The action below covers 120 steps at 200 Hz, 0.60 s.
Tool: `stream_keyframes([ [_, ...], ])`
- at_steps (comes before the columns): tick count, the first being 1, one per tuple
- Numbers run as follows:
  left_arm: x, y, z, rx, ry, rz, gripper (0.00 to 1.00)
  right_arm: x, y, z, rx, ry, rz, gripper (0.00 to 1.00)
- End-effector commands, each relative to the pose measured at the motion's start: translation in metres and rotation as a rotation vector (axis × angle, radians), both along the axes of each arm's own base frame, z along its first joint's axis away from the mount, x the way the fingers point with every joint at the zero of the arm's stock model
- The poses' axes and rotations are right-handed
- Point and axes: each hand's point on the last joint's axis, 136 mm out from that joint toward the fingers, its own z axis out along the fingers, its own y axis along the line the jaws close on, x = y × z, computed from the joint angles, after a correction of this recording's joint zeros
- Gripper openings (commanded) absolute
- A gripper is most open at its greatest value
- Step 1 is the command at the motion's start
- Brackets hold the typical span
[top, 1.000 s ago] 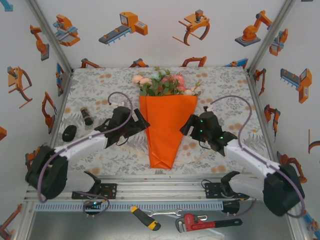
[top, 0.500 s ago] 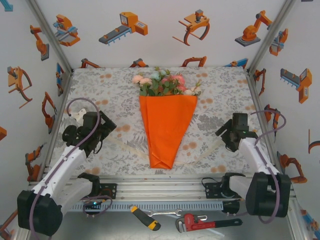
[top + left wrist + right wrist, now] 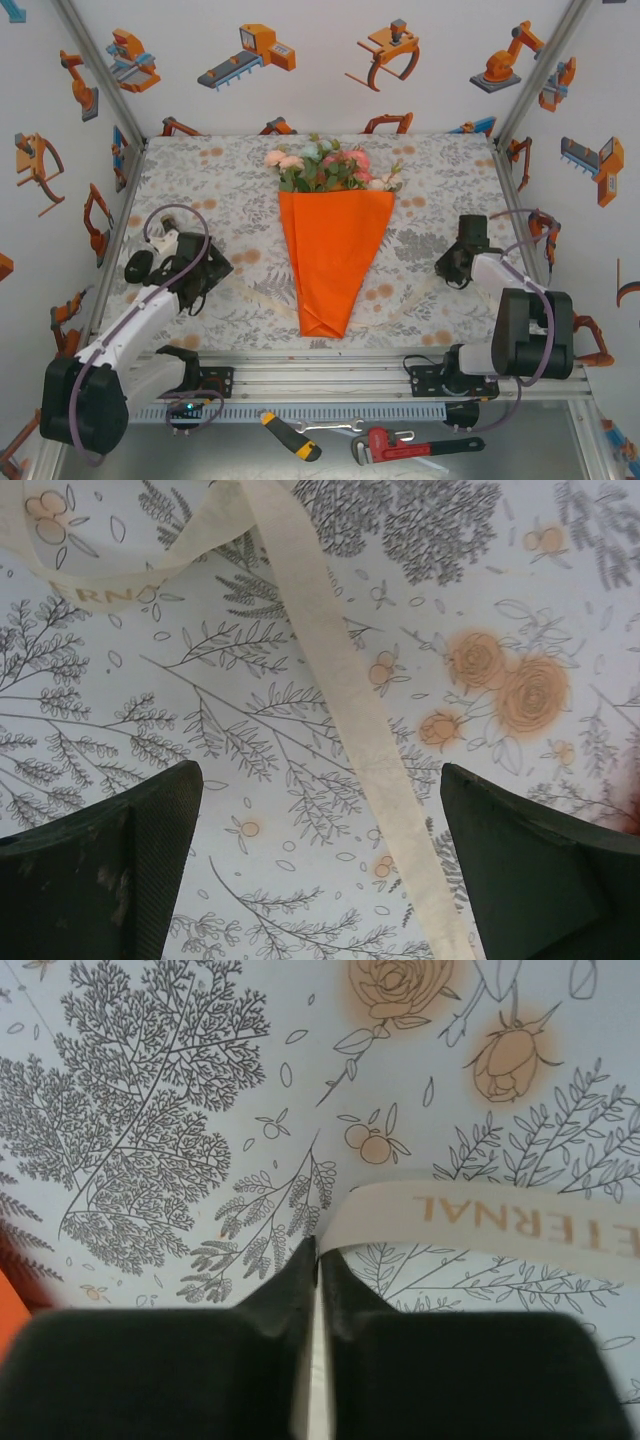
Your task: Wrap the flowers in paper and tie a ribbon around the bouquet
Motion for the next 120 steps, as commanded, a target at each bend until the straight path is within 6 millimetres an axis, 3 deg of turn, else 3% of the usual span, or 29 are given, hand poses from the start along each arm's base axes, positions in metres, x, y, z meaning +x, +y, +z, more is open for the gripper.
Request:
stream_keyframes([
  [1,0.001,0.005,0.003,0.012,0.035,0.041,0.95,0.014,0.009,0.021,0.033,-0.092,0.049,0.00],
  [34,0.009,0.004,-0.007,0.013,0.073,0.075,0.95,0.022,0.038,0.068,0.090,-0.240,0.145,0.00],
  [82,0.028,0.016,-0.019,0.082,0.061,0.172,0.83,0.011,0.074,0.100,0.137,-0.348,0.235,0.00],
  [120,0.048,0.025,-0.021,0.159,0.054,0.222,0.74,0.005,0.084,0.114,0.132,-0.376,0.279,0.00],
])
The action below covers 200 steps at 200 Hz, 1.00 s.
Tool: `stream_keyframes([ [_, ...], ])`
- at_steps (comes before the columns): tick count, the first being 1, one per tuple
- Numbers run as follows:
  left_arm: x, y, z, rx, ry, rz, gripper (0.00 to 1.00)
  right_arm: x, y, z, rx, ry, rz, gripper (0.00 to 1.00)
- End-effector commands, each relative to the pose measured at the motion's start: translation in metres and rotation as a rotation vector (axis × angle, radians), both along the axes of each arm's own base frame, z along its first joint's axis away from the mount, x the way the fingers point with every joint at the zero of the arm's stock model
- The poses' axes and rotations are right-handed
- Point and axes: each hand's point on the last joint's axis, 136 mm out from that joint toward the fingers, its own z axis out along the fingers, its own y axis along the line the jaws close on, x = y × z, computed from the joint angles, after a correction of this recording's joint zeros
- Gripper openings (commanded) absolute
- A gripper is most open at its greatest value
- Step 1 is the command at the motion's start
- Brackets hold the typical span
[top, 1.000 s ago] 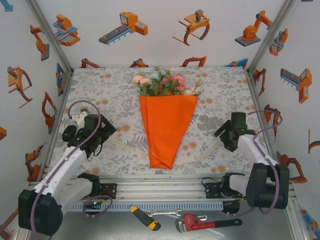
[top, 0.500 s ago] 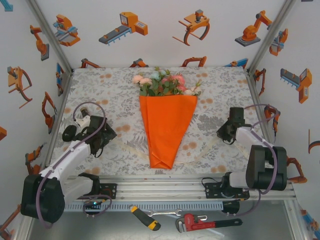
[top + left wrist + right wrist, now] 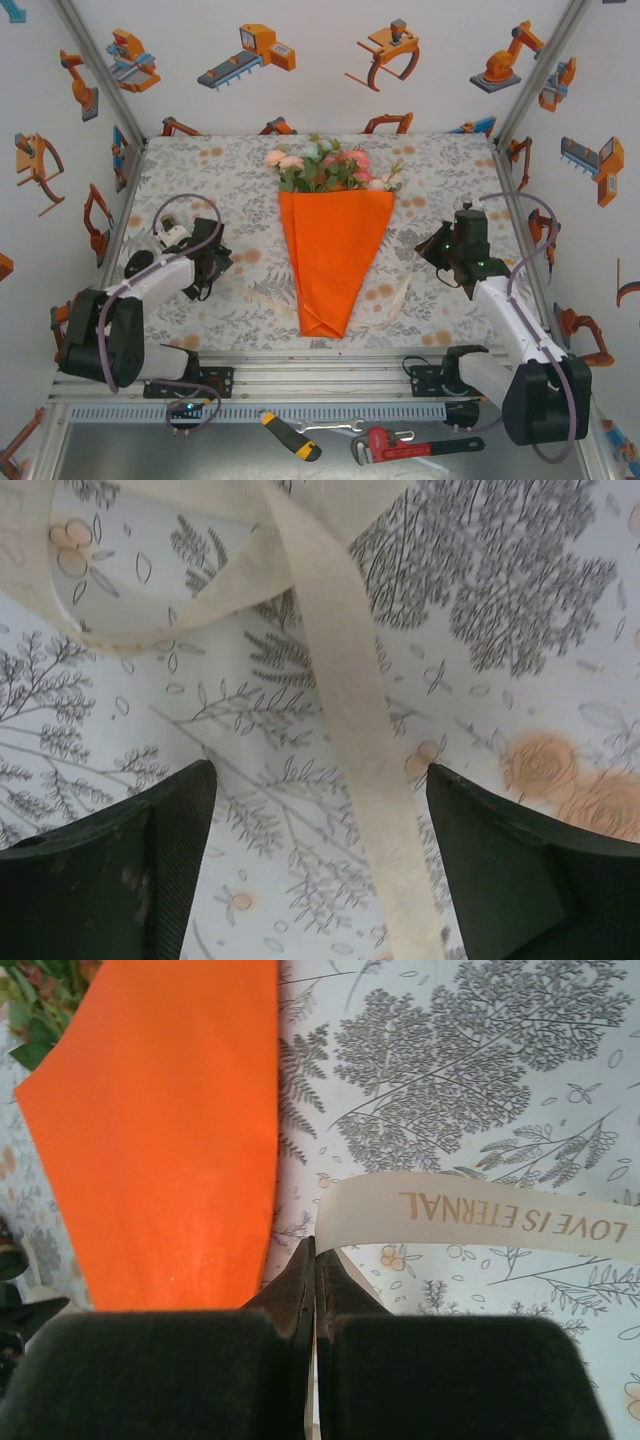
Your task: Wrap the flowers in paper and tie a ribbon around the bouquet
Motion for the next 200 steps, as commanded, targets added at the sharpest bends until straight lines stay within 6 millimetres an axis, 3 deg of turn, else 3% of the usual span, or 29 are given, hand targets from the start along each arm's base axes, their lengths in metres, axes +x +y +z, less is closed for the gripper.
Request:
stream_keyframes([
  [1,0.020,0.012,0.010,0.063,-0.063,0.071,0.74,-0.003,0.005,0.007,0.004,-0.011,0.019,0.00],
  [41,0.039,0.009,-0.002,0.074,-0.055,0.047,0.53,-0.004,0.006,0.011,-0.003,-0.014,0.028,0.00],
  [87,0.060,0.004,-0.007,-0.107,-0.067,0.053,0.00,0.000,0.002,0.014,-0.021,-0.010,0.005,0.00],
  [117,0.077,0.016,0.006,-0.219,-0.118,0.079,0.00,0.010,-0.011,0.018,-0.087,-0.023,-0.042,0.00],
  [155,0.110,0.033,0.035,-0.226,-0.202,0.085,0.00,0.047,-0.035,0.021,-0.126,-0.029,-0.117,0.00],
  [180,0.139,0.029,0.045,-0.243,-0.227,0.031,0.00,0.069,-0.043,0.013,-0.136,-0.030,-0.135,0.00],
  [200,0.158,0.022,0.038,-0.279,-0.218,-0.002,0.00,0.081,-0.050,0.000,-0.151,-0.018,-0.149,0.00],
])
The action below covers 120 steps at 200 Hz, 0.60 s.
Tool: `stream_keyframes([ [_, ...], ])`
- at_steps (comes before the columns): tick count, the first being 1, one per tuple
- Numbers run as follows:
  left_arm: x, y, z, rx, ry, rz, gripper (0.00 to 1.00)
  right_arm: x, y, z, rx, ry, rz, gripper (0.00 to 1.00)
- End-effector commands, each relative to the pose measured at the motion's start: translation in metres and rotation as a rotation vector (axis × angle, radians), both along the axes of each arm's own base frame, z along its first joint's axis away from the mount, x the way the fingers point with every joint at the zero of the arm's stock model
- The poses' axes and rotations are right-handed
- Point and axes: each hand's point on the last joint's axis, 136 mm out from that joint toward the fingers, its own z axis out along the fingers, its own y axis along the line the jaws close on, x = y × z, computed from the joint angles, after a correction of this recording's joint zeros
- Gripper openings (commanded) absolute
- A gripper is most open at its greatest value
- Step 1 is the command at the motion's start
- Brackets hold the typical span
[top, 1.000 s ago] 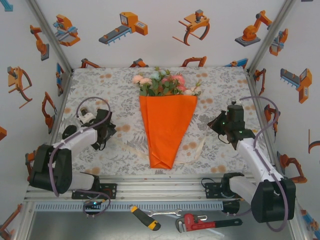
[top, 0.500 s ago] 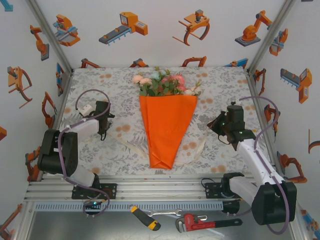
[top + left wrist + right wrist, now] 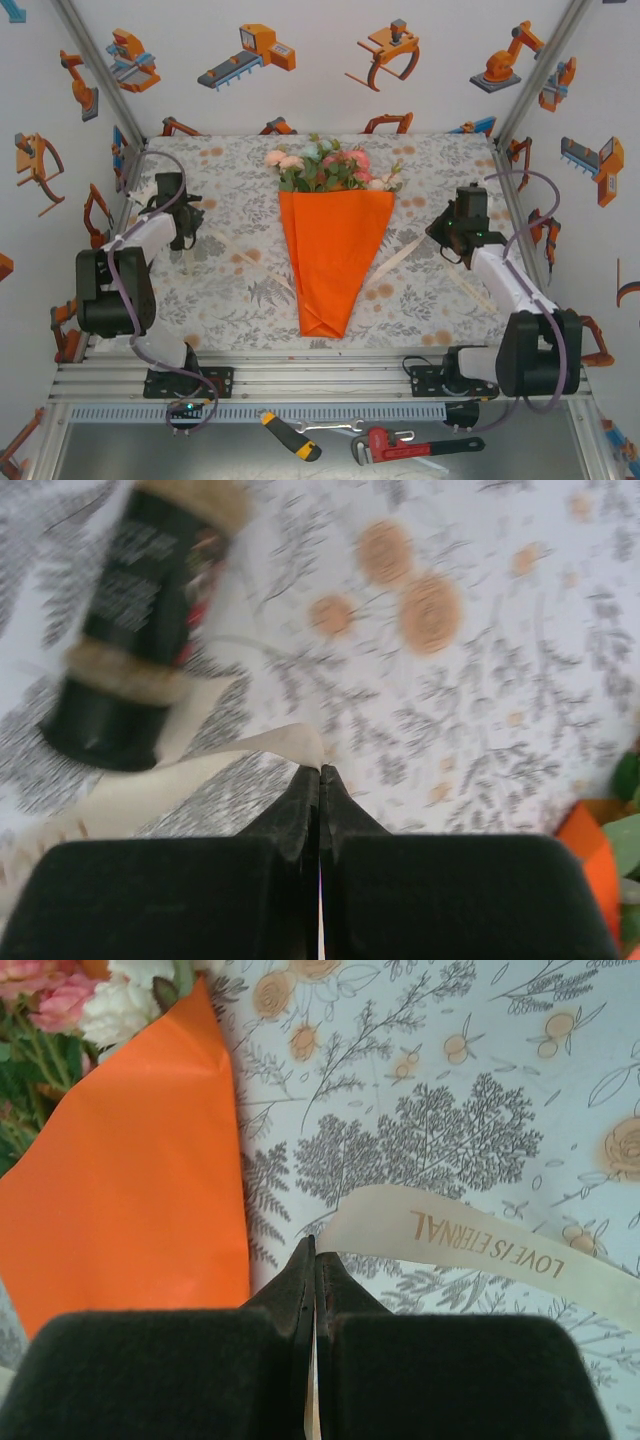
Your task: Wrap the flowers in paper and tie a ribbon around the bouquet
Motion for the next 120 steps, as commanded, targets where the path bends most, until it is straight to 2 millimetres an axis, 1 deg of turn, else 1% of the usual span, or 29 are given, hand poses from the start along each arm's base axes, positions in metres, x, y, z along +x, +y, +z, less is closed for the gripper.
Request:
stream_keyframes([
  [1,0.020,-0.011,-0.008,-0.032,0.009,-0.079,0.00,0.023,-0.013,0.006,-0.045,-0.050,-0.024,0.00],
  [14,0.028,-0.013,-0.008,-0.040,0.000,-0.087,0.00,0.029,-0.018,0.000,-0.059,-0.037,-0.025,0.00],
  [27,0.034,-0.012,-0.008,-0.032,-0.013,-0.091,0.00,0.034,-0.029,-0.005,-0.083,-0.025,-0.047,0.00],
  [37,0.038,-0.014,-0.007,-0.044,-0.006,-0.111,0.00,0.039,-0.034,-0.005,-0.074,-0.018,-0.049,0.00],
  [50,0.037,-0.022,-0.003,-0.062,-0.012,-0.143,0.00,0.042,-0.032,0.004,-0.069,-0.028,-0.023,0.00],
  [65,0.030,-0.032,0.002,-0.100,-0.047,-0.170,0.00,0.038,-0.027,0.019,-0.054,-0.057,-0.002,0.00],
  [75,0.023,-0.041,0.008,-0.121,-0.071,-0.195,0.00,0.035,-0.019,0.030,-0.029,-0.086,0.030,0.00],
  [93,0.005,-0.053,0.023,-0.112,-0.103,-0.230,0.00,0.025,0.009,0.051,0.003,-0.137,0.134,0.00],
  [96,0.002,-0.055,0.027,-0.105,-0.113,-0.237,0.00,0.022,0.018,0.056,0.006,-0.146,0.162,0.00],
  [109,-0.012,-0.060,0.042,-0.075,-0.135,-0.256,0.00,0.012,0.041,0.068,0.011,-0.164,0.238,0.00],
  [111,-0.014,-0.060,0.046,-0.070,-0.142,-0.259,0.00,0.009,0.049,0.071,0.012,-0.170,0.260,0.00],
  [120,-0.021,-0.065,0.061,-0.052,-0.178,-0.283,0.00,0.003,0.070,0.083,0.008,-0.201,0.323,0.00],
])
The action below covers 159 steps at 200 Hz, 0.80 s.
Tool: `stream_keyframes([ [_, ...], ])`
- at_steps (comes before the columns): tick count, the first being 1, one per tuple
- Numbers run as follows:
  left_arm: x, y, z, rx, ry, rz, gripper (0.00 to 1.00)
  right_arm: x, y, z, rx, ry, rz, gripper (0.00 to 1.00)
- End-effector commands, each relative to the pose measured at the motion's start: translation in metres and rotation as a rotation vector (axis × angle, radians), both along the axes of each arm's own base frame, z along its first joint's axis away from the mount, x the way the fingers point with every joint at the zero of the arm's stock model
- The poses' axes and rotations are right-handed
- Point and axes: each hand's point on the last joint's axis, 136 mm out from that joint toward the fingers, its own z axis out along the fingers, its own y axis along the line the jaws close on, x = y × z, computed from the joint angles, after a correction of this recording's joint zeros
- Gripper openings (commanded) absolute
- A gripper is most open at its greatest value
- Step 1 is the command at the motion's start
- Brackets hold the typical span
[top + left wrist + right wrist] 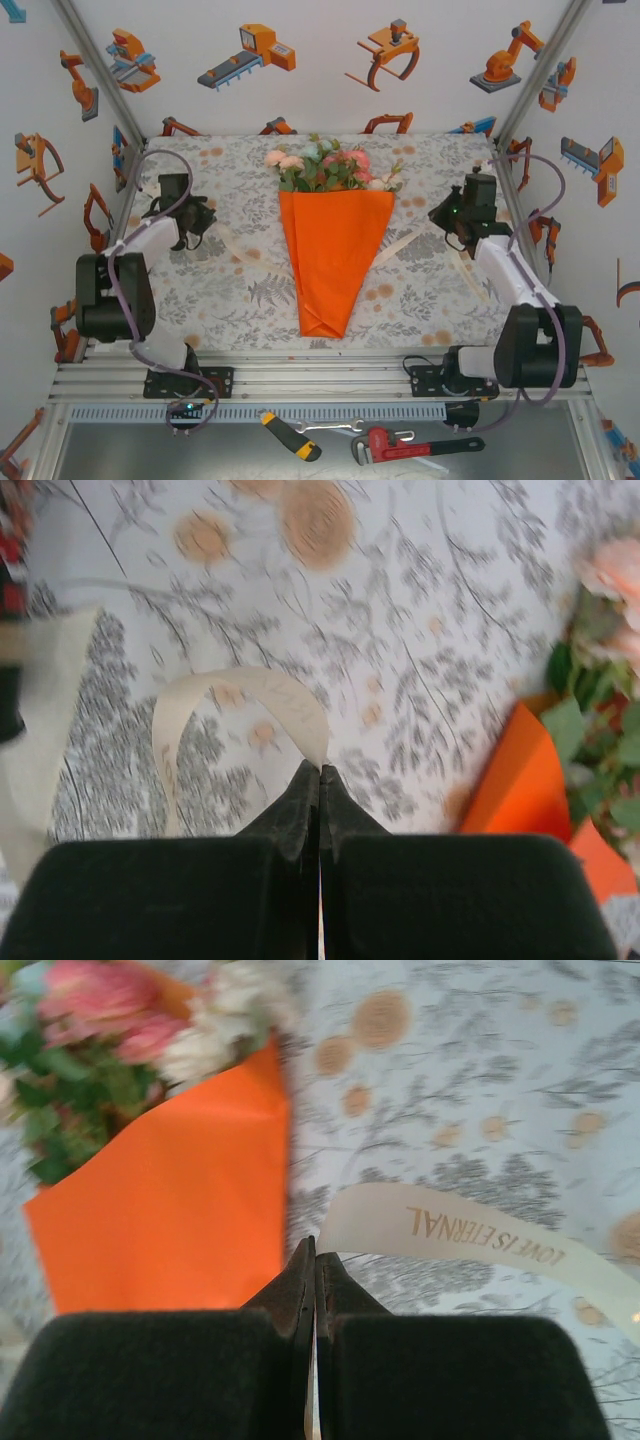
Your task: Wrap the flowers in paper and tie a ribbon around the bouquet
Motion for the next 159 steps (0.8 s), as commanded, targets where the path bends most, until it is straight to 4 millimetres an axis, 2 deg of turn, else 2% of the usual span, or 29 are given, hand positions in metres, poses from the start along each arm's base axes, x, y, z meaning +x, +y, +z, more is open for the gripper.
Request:
stream_keyframes([
  [1,-0.014,-0.016,0.046,0.035,-0.115,-0.076,0.00,-0.018,0.057,0.037,0.004,-0.078,0.205,0.00],
  [18,-0.034,-0.035,0.068,0.046,-0.172,-0.136,0.00,-0.028,0.103,0.059,-0.035,-0.147,0.323,0.00],
  [36,-0.060,-0.061,0.080,0.075,-0.212,-0.204,0.00,-0.032,0.160,0.075,-0.006,-0.192,0.436,0.00],
  [49,-0.079,-0.072,0.084,0.100,-0.236,-0.231,0.00,-0.035,0.216,0.084,0.081,-0.218,0.531,0.00],
  [56,-0.087,-0.078,0.086,0.101,-0.257,-0.247,0.00,-0.036,0.251,0.082,0.118,-0.209,0.583,0.00],
  [71,-0.100,-0.087,0.090,0.109,-0.290,-0.273,0.00,-0.053,0.331,0.086,0.163,-0.196,0.725,0.00],
  [77,-0.104,-0.089,0.091,0.116,-0.300,-0.284,0.00,-0.060,0.360,0.080,0.174,-0.169,0.767,0.00],
  [87,-0.109,-0.091,0.095,0.136,-0.317,-0.301,0.00,-0.066,0.396,0.075,0.212,-0.130,0.799,0.10],
  [96,-0.113,-0.092,0.098,0.149,-0.332,-0.305,0.00,-0.068,0.419,0.068,0.242,-0.095,0.828,0.23],
  [103,-0.115,-0.092,0.099,0.151,-0.340,-0.310,0.00,-0.070,0.431,0.067,0.251,-0.077,0.860,0.34],
  [110,-0.116,-0.094,0.101,0.153,-0.349,-0.324,0.00,-0.070,0.434,0.066,0.233,-0.056,0.874,0.44],
  [117,-0.116,-0.096,0.101,0.159,-0.349,-0.341,0.00,-0.065,0.428,0.066,0.184,-0.053,0.860,0.54],
  [120,-0.116,-0.096,0.101,0.162,-0.349,-0.349,0.00,-0.064,0.424,0.067,0.158,-0.061,0.853,0.63],
  [124,-0.117,-0.098,0.101,0.166,-0.349,-0.363,0.00,-0.062,0.417,0.070,0.123,-0.075,0.844,0.67],
  [140,-0.117,-0.108,0.106,0.173,-0.362,-0.426,0.00,-0.058,0.388,0.087,0.046,-0.145,0.815,0.76],
  [159,-0.118,-0.124,0.114,0.153,-0.408,-0.506,0.00,-0.051,0.351,0.095,0.040,-0.162,0.768,0.76],
])
